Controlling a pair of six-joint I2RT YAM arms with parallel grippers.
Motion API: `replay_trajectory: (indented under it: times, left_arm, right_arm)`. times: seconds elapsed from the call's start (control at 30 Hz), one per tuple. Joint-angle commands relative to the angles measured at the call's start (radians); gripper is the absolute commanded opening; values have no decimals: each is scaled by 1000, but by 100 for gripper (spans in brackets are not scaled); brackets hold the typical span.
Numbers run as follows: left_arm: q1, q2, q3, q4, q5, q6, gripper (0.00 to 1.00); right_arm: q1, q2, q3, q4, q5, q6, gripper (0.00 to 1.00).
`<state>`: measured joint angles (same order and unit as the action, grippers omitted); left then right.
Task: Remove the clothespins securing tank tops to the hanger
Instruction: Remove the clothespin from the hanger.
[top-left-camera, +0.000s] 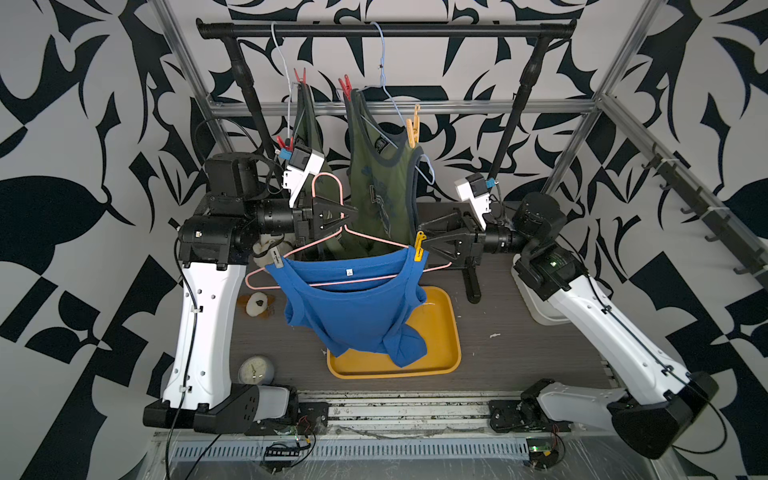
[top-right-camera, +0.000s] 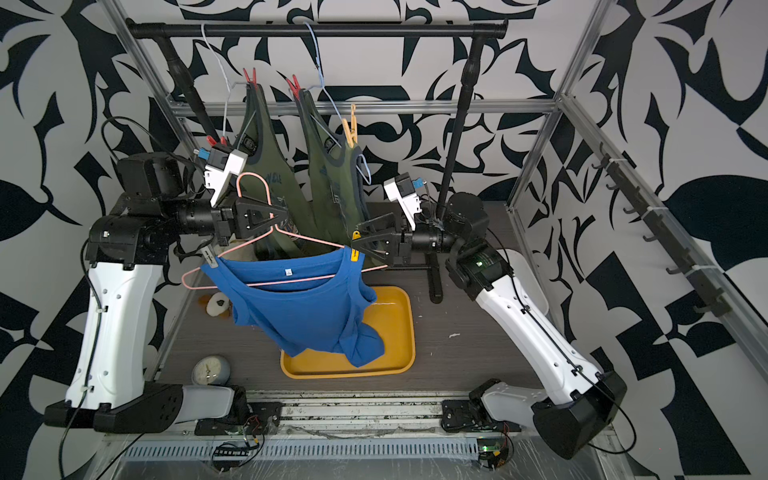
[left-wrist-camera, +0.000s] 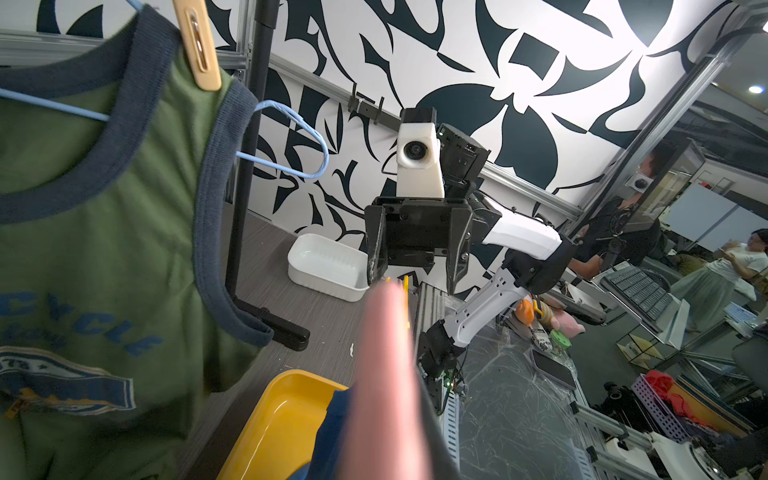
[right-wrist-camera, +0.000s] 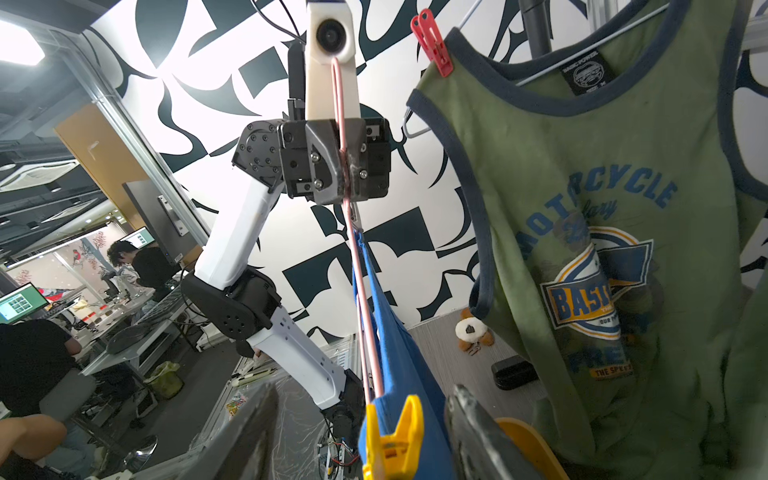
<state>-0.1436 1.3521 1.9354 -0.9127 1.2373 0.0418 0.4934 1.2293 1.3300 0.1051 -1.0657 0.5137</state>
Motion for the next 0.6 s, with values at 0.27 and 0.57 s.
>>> replay_trajectory:
  times: [0.27, 0.57]
  left_arm:
    - [-6, 0, 30, 4, 22, 3, 0]
    - [-13, 0, 21, 8, 21, 0, 0]
  right_arm:
    - [16, 27, 21, 34, -5, -14, 63]
    - [35, 42, 37, 34, -10, -12, 41]
